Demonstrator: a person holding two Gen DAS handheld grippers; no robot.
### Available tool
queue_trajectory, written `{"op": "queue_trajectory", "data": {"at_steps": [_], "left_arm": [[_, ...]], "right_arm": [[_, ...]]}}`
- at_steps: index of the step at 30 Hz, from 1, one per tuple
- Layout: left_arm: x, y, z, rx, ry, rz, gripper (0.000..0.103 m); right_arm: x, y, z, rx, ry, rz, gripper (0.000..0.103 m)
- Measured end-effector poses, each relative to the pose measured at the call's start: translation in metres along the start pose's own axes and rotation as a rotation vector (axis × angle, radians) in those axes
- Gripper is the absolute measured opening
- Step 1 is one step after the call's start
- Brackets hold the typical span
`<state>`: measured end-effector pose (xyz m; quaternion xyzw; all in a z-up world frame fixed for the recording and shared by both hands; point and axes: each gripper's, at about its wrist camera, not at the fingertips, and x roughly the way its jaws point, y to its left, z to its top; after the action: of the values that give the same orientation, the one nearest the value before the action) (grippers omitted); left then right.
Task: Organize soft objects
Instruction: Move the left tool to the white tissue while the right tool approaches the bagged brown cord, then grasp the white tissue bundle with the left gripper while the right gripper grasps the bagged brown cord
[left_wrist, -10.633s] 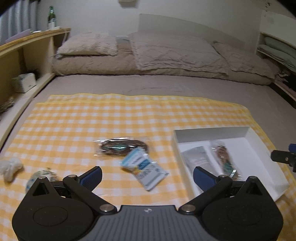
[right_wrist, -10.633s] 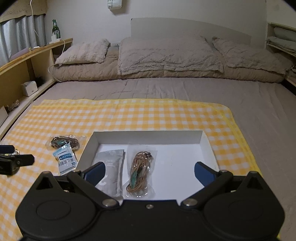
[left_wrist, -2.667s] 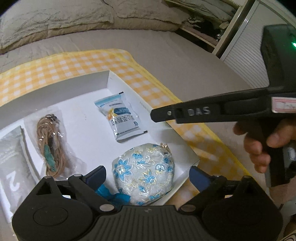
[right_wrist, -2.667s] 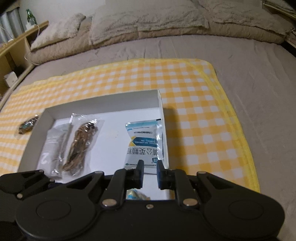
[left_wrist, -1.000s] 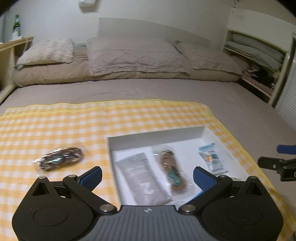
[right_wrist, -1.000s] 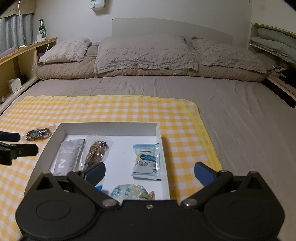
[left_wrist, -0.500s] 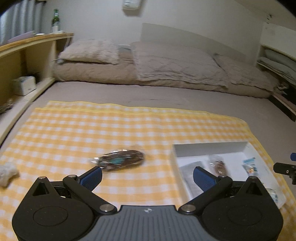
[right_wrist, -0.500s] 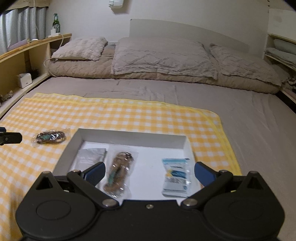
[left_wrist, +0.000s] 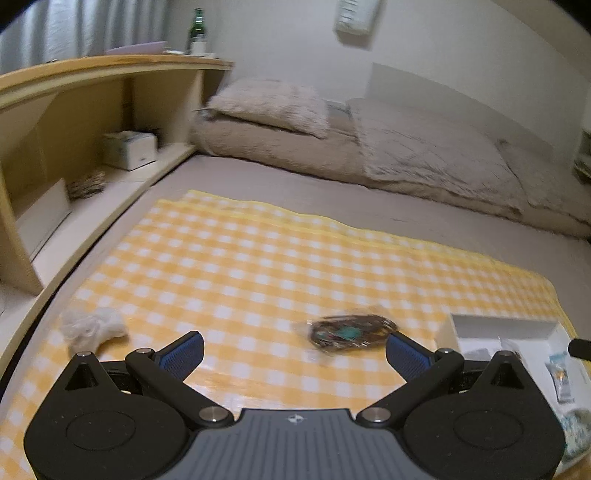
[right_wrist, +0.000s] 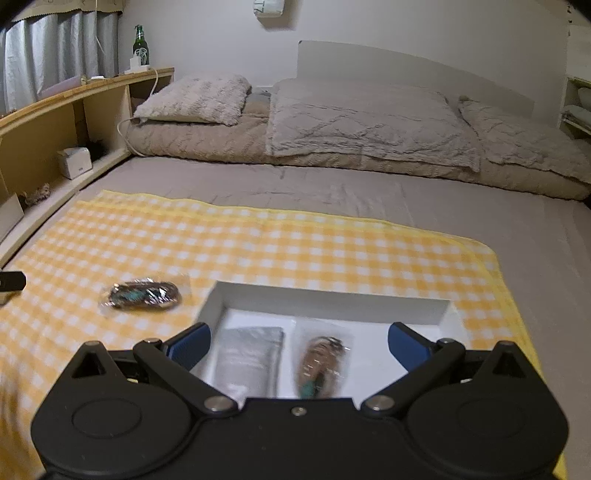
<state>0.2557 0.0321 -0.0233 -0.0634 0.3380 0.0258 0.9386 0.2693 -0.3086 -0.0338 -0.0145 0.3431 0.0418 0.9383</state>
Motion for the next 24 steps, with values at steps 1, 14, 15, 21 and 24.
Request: {"op": "queue_trajectory", "data": {"at_steps": [1, 14, 15, 21, 24], "left_arm": [[0.0, 0.006, 0.001, -0.014, -0.007, 0.007, 0.103], [0.018, 0.072, 0.005, -0.082, 0.003, 0.152, 0.103], [0.021, 0.078, 0.004, -0.083, 0.005, 0.165, 0.103], [0.035, 0.108, 0.002, -0.096, 0.008, 0.237, 0.103], [0.042, 0.124, 0.001, -0.098, -0.005, 0.281, 0.103]], "right_arm": [[0.002, 0.004, 0.002, 0.004, -0.001, 0.005, 0.103], [0.043, 0.071, 0.024, 0.021, 0.002, 0.046, 0.103], [0.046, 0.077, 0.025, 0.019, 0.004, 0.047, 0.103], [0.068, 0.113, 0.031, -0.015, 0.012, 0.07, 0.103], [0.083, 0.125, 0.032, -0.01, 0.035, 0.08, 0.103]]}}
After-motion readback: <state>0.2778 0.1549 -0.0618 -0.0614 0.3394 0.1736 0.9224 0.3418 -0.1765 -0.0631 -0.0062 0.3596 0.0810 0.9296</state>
